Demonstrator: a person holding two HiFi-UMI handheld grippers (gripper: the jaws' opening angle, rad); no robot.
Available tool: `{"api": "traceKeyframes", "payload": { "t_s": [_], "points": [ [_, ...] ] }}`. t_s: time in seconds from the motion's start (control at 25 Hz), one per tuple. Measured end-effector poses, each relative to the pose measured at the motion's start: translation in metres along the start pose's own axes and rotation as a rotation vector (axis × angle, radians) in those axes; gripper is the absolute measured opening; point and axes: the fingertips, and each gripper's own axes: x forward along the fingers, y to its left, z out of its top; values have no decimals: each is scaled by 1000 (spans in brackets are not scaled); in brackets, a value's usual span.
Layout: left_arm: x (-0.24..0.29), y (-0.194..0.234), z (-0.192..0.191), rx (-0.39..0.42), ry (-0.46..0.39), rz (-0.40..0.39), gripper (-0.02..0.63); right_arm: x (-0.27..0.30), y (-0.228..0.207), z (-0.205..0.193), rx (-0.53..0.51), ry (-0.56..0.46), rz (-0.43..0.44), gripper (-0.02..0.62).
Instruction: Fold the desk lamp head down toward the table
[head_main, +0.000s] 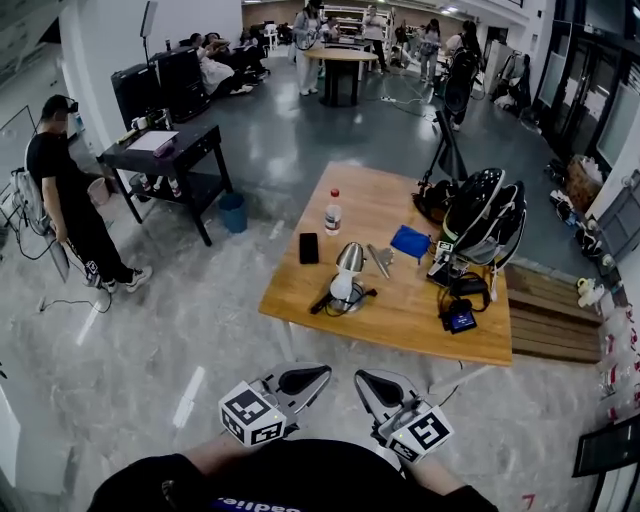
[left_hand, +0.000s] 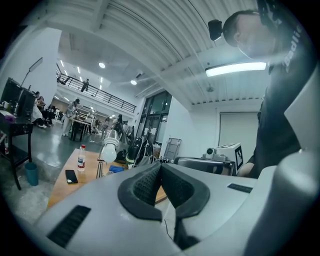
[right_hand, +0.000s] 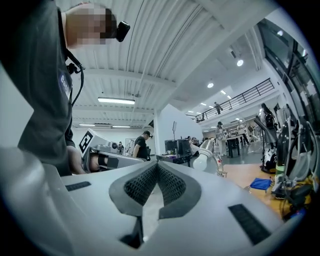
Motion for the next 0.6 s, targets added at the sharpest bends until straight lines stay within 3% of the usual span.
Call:
{"api": "traceKeyframes", "payload": {
  "t_s": [0.28,0.6],
  "points": [
    [14,5,-13,-14,9,49,9,-9,-23,-12,27,6,16,5],
    [29,73,-10,-28,-8,34,9,28,-68,-17,18,49,-63,5]
  ]
}}
